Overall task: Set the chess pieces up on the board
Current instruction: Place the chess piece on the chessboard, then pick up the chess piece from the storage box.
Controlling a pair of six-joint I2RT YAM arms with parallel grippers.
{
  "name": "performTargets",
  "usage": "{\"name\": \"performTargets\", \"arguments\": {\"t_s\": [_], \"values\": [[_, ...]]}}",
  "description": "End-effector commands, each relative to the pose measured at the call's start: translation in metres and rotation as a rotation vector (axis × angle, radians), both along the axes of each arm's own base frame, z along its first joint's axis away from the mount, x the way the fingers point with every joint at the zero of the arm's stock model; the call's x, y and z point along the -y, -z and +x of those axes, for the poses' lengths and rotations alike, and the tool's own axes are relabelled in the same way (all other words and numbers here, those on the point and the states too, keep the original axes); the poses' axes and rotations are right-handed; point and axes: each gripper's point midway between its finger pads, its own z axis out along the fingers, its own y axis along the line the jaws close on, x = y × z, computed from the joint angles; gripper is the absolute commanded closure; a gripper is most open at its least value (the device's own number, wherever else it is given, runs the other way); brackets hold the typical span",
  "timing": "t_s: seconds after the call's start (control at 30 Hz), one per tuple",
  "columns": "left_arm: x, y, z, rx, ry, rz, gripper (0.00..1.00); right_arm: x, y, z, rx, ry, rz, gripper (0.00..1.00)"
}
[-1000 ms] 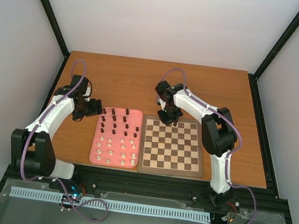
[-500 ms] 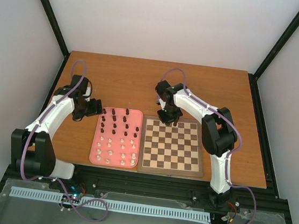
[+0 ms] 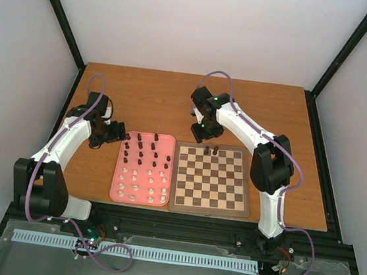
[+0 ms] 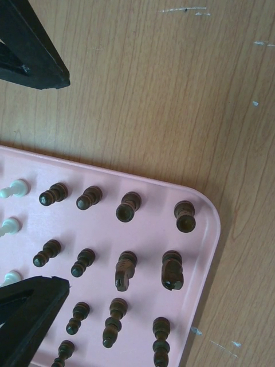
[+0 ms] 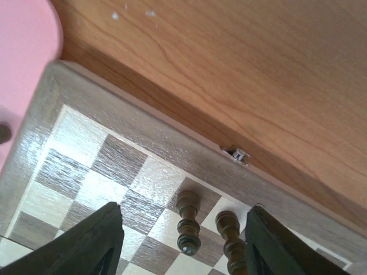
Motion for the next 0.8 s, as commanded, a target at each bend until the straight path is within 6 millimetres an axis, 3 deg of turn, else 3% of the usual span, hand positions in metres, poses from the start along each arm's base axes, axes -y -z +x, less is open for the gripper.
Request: {"name": "performTargets", "arguments": {"t_s": [0.0, 0.17, 0.37, 0.6, 0.77], "values": [[0.001, -0.009, 0.008, 0.034, 0.012, -0.011, 0.0, -0.009, -0.037, 0.014, 0.073, 0.007, 0.058, 0.39], [0.001, -0.012, 0.01, 0.042, 0.01, -0.011, 0.0, -0.039, -0.046, 0.032, 0.087, 0.013, 0.147, 0.38], [0.0, -0.012, 0.009, 0.042, 0.011, -0.003, 0.0, -0.106, -0.052, 0.044, 0.111, -0.053, 0.27, 0.4], [0.002, -0.013, 0.006, 0.047, 0.012, -0.014, 0.0, -0.167, -0.021, 0.038, 0.045, -0.1, 0.383, 0.46], [0.004, -0.014, 0.007, 0.055, 0.013, -0.026, 0.0, -0.187, -0.007, 0.039, 0.048, -0.115, 0.42, 0.49]]}}
